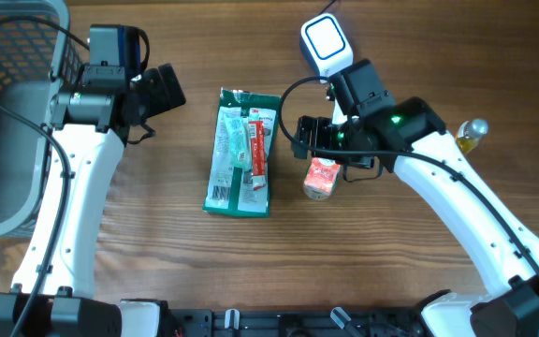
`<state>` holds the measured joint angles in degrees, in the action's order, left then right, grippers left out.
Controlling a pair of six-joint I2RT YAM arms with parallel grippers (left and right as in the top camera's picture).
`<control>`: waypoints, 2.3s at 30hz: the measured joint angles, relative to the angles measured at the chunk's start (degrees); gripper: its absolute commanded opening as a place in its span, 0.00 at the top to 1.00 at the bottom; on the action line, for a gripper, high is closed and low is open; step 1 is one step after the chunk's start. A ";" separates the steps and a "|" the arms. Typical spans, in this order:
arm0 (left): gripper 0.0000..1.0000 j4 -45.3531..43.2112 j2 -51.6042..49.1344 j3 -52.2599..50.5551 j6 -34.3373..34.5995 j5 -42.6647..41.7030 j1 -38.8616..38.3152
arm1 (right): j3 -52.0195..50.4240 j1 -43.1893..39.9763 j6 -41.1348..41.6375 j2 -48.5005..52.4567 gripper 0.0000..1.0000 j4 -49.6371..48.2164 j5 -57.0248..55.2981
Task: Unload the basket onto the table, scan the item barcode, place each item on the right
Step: 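Move the right gripper over the Kleenex jar and grasp the Kleenex pack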
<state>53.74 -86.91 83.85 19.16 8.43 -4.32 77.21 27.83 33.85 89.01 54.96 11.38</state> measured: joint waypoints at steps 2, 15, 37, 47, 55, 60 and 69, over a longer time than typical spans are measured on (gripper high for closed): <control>0.00 0.00 0.00 0.00 0.00 0.00 0.00 | -1.20 0.00 0.24 0.00 0.01 -0.83 -0.09; 0.00 0.00 0.00 0.00 0.00 0.00 0.00 | -5.95 0.00 1.09 0.00 0.44 -3.63 -0.72; 0.00 0.00 0.00 0.00 0.00 0.00 0.00 | -5.95 0.00 1.53 0.00 0.56 -0.42 -1.88; 0.00 0.02 0.00 0.00 0.00 0.00 0.00 | -5.95 0.00 2.60 0.00 0.61 2.93 -4.15; 0.00 0.02 0.00 0.00 0.00 0.00 0.00 | -5.95 0.00 3.02 0.00 0.60 4.26 -4.52; 0.00 0.02 0.00 0.00 0.00 0.00 0.00 | -7.02 0.00 3.08 0.00 0.60 2.93 -5.51; 0.00 0.02 0.00 0.00 0.00 0.00 0.00 | -12.98 0.00 3.76 0.00 0.81 -4.13 -5.88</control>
<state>53.76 -86.91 83.85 19.16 8.43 -4.32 64.23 27.83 37.60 89.01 50.83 5.50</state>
